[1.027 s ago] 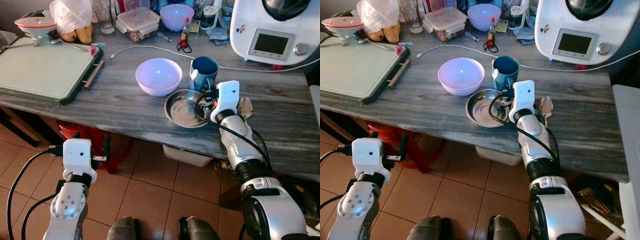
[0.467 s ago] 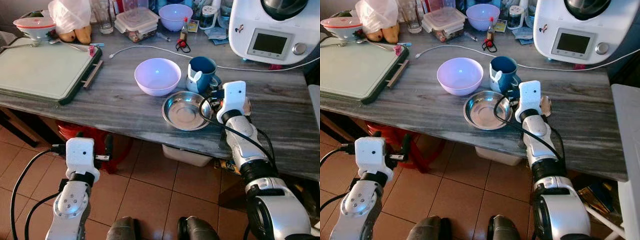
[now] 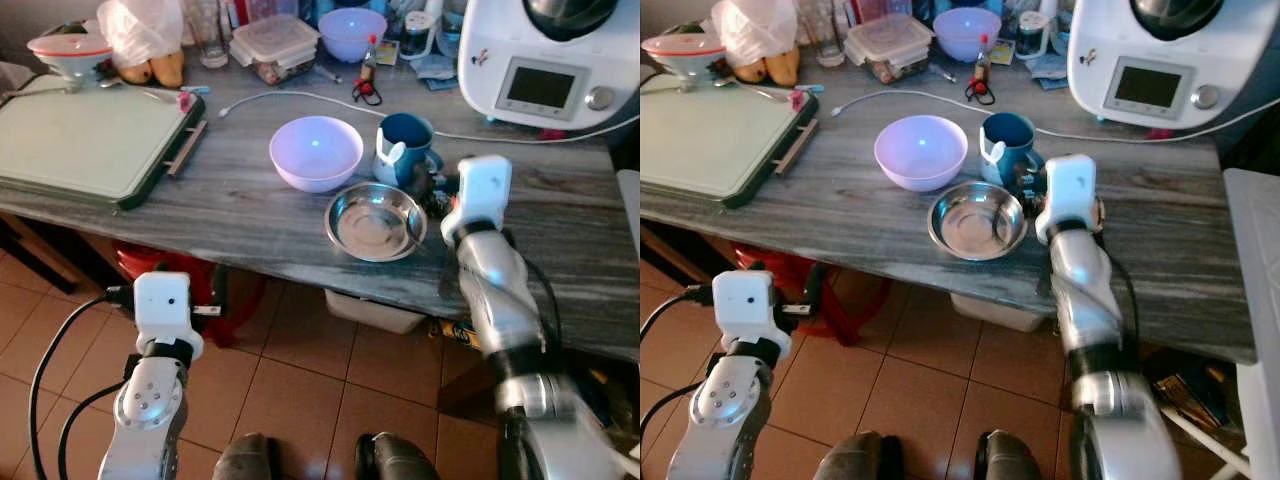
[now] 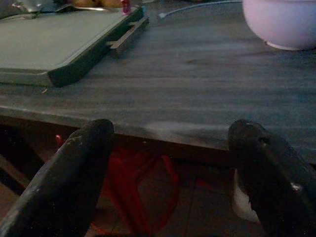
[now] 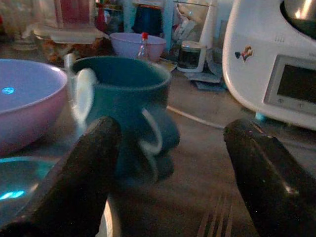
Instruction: Setting the table
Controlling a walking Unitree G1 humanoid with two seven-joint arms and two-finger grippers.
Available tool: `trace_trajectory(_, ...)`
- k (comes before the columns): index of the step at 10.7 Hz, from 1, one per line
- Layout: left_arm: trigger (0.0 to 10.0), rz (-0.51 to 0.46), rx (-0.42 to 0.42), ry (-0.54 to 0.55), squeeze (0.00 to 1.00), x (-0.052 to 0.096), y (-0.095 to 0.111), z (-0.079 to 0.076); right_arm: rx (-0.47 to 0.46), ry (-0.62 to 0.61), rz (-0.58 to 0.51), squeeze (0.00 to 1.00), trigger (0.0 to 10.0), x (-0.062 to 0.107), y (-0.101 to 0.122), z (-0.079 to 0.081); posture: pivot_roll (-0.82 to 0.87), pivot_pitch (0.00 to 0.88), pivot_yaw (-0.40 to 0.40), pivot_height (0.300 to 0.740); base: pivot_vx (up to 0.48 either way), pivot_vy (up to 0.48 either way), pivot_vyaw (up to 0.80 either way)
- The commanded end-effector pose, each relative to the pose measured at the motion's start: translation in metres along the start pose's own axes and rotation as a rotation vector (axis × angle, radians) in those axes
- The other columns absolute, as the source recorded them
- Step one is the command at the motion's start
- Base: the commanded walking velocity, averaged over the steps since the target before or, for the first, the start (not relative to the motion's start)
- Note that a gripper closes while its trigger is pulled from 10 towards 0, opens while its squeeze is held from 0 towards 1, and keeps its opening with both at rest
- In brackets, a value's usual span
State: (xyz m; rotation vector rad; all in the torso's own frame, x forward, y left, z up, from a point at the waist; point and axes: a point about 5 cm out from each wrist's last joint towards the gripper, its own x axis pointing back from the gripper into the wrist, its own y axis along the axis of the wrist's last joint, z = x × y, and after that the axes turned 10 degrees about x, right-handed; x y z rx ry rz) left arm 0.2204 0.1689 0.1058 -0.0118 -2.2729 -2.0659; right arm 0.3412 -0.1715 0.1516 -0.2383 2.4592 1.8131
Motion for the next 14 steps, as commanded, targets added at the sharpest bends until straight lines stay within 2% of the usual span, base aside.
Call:
trace_trajectory(1, 10.0, 0.015, -0.009, 0.032, 0.0, 0.001, -0.005, 0.005, -0.026, -0.004, -0.007, 0.91, 10.0, 0.008, 0.006, 0.002, 0.05, 0.082, 0.016, 0.74, 0.0, 0.0, 0.0)
trace_trajectory(2, 10.0, 0.018, -0.008, 0.045, 0.0, -0.001, -0.007, 0.006, -0.039, 0.0, -0.017, 0.15, 10.0, 0.019, 0.007, 0.005, 0.04, 0.068, 0.016, 0.74, 0.0, 0.0, 0.0)
trace_trajectory(3, 10.0, 0.015, -0.005, 0.047, 0.0, -0.004, -0.007, 0.006, -0.042, 0.017, -0.013, 0.0, 10.0, 0.034, 0.005, 0.01, 0.03, 0.049, 0.017, 0.74, 0.0, 0.0, 0.0)
trace_trajectory(5, 10.0, 0.0, 0.006, 0.025, 0.0, -0.015, -0.006, 0.001, -0.068, 0.022, 0.043, 0.0, 10.0, 0.055, -0.002, 0.017, 0.01, 0.026, 0.024, 0.74, 0.0, 0.0, 0.0)
trace_trajectory(7, 10.0, -0.002, 0.011, 0.025, 0.0, -0.017, -0.008, 0.001, -0.033, 0.028, 0.041, 0.0, 10.0, 0.059, -0.002, 0.017, 0.01, 0.0, 0.026, 0.74, 0.0, 0.0, 0.4)
trace_trajectory(10, 10.0, -0.014, 0.016, 0.033, 0.0, -0.021, -0.008, 0.0, -0.05, 0.05, 0.062, 0.0, 10.0, 0.062, -0.004, 0.024, 0.01, 0.0, 0.024, 0.74, 0.0, 0.0, 0.7)
trace_trajectory(14, 10.0, -0.019, 0.011, 0.025, 0.0, -0.024, -0.008, -0.001, -0.06, 0.036, 0.062, 0.0, 10.0, 0.061, -0.005, 0.021, 0.01, 0.0, 0.026, 0.74, 0.0, 0.0, 0.0)
